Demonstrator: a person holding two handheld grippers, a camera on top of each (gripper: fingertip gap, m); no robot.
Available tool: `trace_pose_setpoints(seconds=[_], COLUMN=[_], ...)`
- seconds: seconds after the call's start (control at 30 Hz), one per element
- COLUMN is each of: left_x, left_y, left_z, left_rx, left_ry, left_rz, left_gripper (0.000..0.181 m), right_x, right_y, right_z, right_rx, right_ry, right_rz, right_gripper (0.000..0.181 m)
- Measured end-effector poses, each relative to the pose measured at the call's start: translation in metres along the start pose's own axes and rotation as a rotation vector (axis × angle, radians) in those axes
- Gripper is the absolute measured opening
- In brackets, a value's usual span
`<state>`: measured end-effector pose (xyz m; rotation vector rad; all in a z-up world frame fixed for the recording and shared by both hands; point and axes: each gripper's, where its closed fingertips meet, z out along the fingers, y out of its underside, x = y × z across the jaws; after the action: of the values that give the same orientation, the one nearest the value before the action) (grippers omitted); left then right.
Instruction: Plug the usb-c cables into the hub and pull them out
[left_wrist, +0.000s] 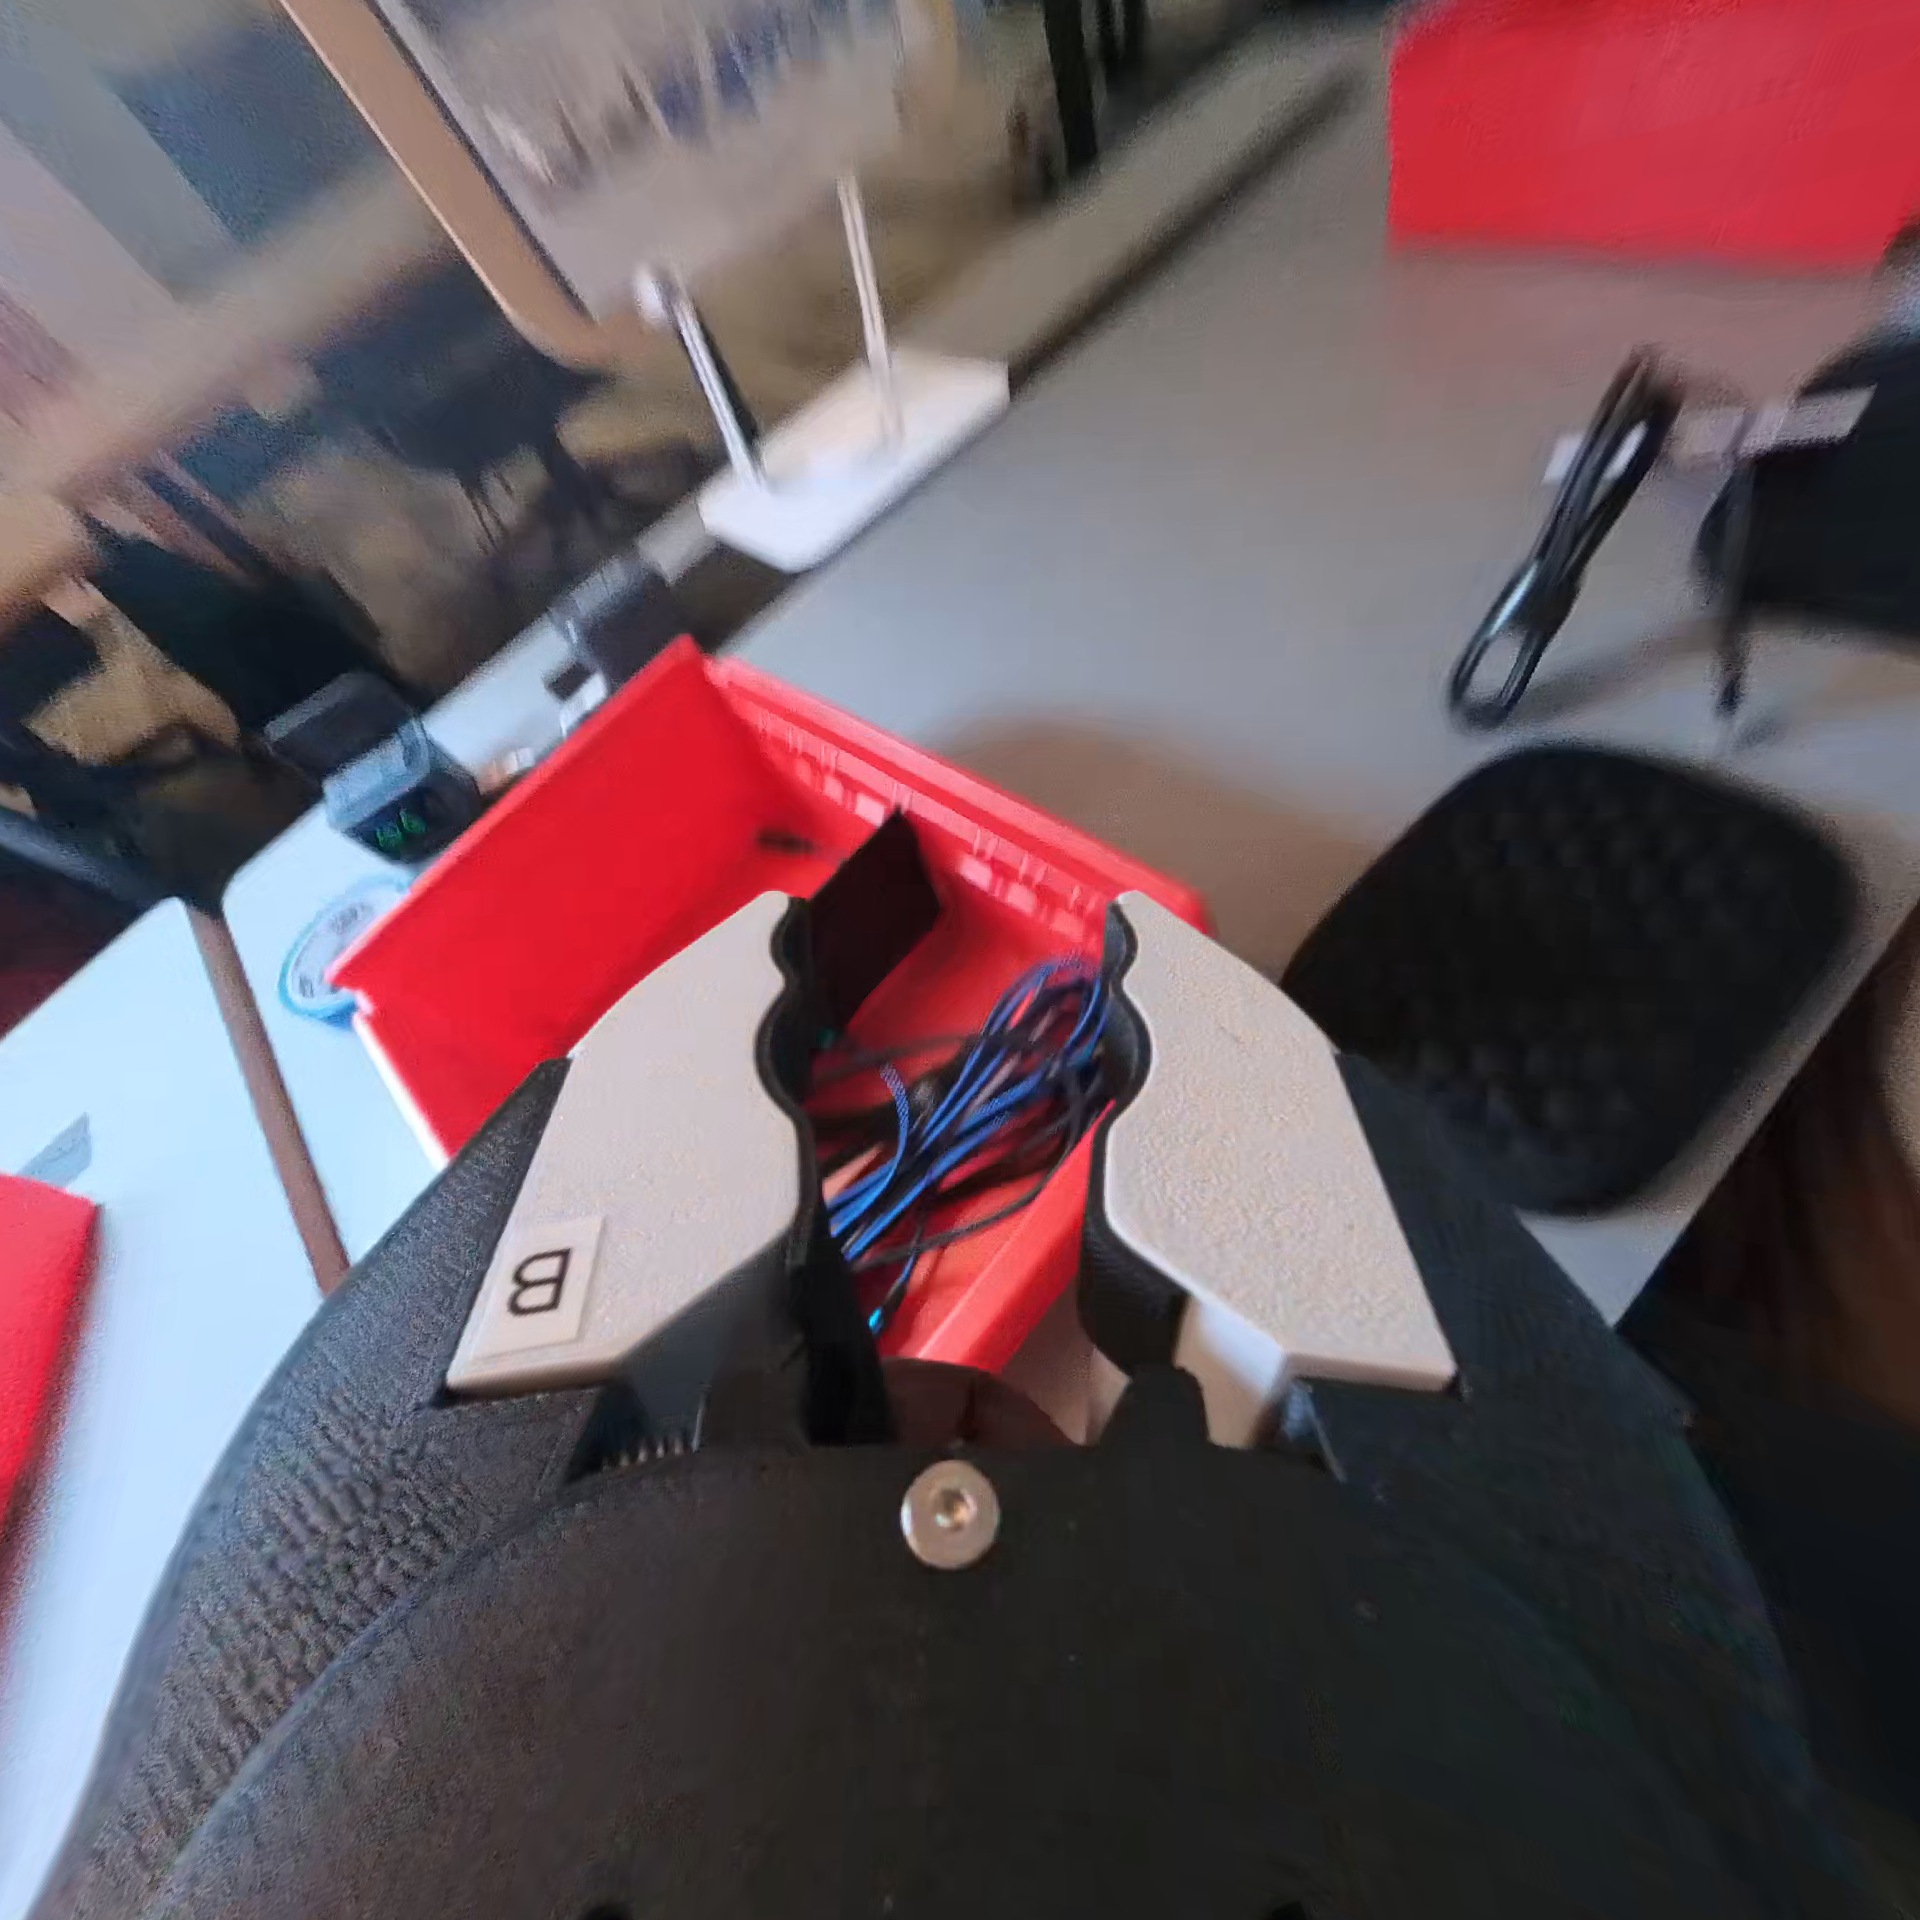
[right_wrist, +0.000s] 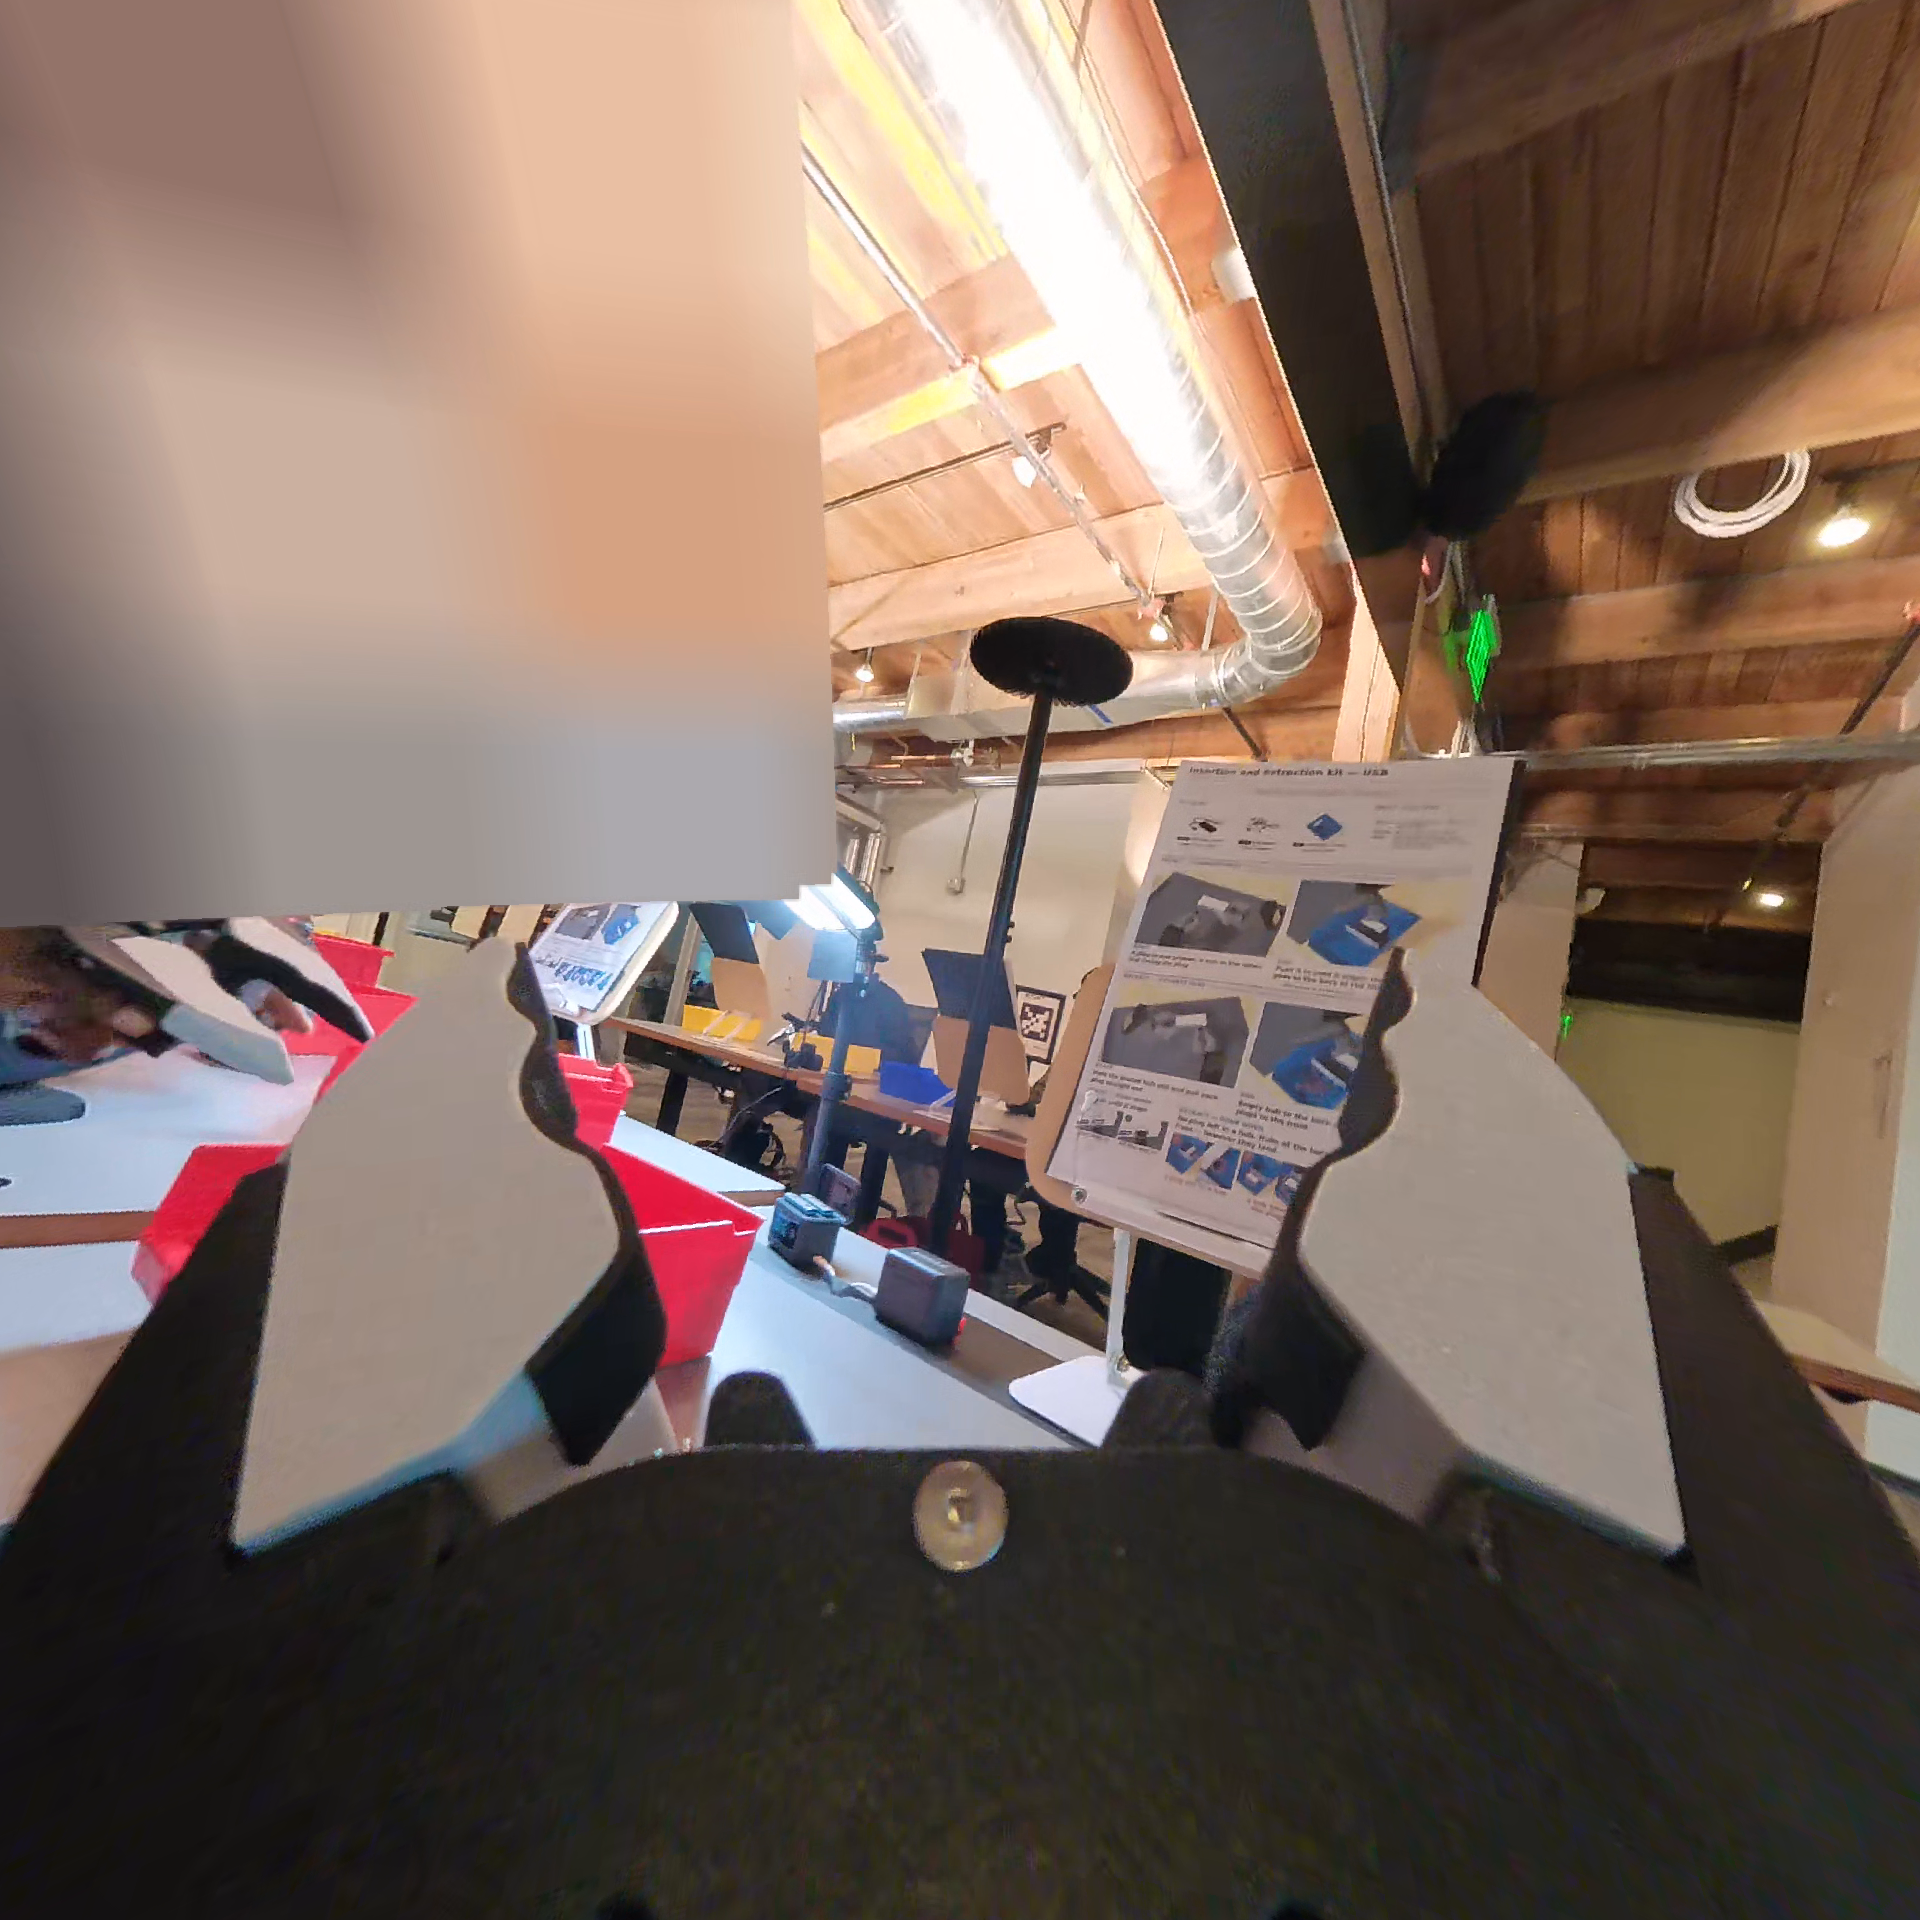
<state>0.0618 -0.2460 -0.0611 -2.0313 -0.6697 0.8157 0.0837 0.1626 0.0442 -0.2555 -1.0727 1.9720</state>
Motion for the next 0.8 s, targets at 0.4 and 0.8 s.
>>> trace_pose_setpoints(seconds=[0.4,0.8], left_x=[-0.037,-0.062], left_y=[0.111,0.155], left_z=[0.053,0.075], left_rx=[-0.867,-1.037], left_ry=[0.246,0.251], left_rz=[0.083,0.114], left_gripper=[0.055,0.023], right_x=[-0.005,0.007], right_y=[0.006,0.009], right_z=[-0.001,-0.008], right_rx=[-0.021,0.003], right_ry=[-0.025,-0.001], right_rz=[-0.035,0.075], right_gripper=[0.140,0.134])
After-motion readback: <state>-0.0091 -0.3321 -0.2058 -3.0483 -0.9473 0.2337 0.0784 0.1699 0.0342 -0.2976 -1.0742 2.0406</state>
